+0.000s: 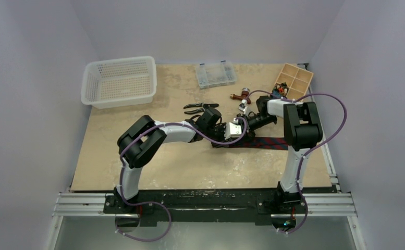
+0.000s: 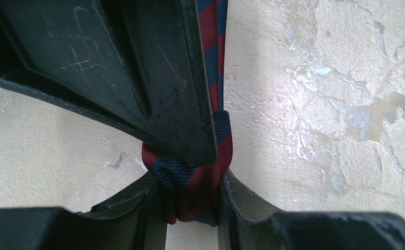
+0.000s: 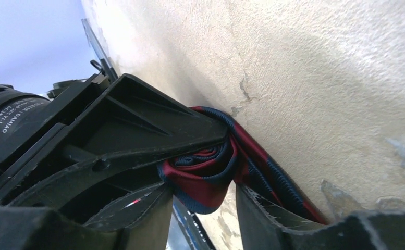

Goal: Roll the ties
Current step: Roll the tie at the center of the board.

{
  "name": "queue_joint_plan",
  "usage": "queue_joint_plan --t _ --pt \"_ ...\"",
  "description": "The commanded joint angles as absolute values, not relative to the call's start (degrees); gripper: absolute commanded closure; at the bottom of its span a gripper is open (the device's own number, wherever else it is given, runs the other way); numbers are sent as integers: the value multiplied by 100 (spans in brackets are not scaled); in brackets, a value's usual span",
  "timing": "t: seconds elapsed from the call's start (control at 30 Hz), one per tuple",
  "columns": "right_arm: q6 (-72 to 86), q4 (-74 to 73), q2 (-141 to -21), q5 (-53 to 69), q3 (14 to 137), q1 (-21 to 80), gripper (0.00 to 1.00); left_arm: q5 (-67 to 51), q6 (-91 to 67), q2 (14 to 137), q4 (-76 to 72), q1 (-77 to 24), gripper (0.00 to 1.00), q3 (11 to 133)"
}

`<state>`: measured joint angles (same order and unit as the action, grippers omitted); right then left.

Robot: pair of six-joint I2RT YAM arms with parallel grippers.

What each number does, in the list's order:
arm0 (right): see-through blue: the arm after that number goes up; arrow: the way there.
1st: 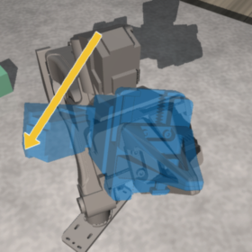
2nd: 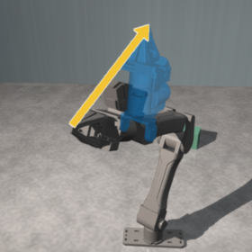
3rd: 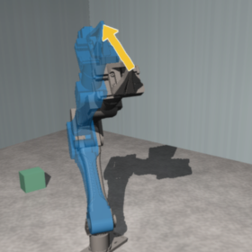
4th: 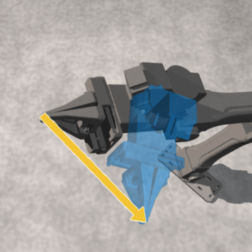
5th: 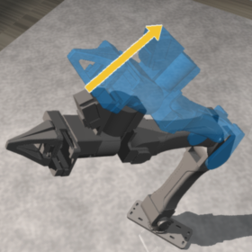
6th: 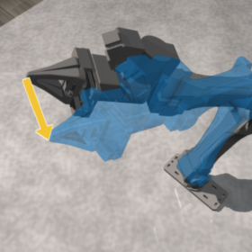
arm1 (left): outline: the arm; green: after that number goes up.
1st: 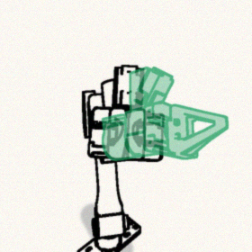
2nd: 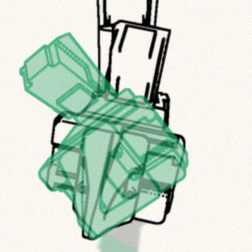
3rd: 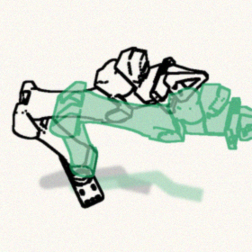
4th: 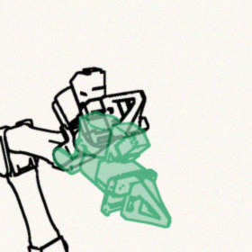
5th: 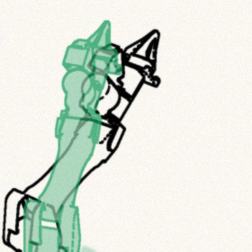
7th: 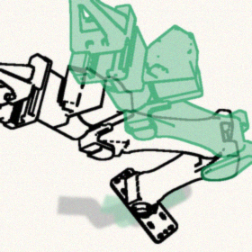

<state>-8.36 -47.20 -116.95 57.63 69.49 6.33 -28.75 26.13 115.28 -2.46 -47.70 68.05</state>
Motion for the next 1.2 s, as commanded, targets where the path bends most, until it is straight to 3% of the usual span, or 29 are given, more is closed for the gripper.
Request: queue_joint_plan --t 0.0,0.13,0.17,0.4,0.53,0.73,1.17 --pt "-677 -4290 -11718 5642 6928 657 55 -2779 2646 11827 537 -4781 70 6673" --pt "-713 -4269 -11695 5614 6870 652 95 -2781 2627 11806 528 -4781 70 6667" --pt "-768 -4332 -11703 5554 6866 652 100 -2798 2617 11798 509 -4786 69 6663" --pt "-1084 -4629 -11785 4398 6812 639 100 -3594 2234 11455 -401 -4522 44 6444" --pt "-920 -4541 -11790 3859 6864 642 100 -4006 2026 11260 -1076 -4482 37 6311" --pt "-752 -4413 -11880 3366 7027 671 100 -3868 1671 11552 -1519 -4497 33 6574" --pt "-752 -4260 -11977 2717 7193 1010 100 -3990 1021 12044 -2873 -4442 34 6450"
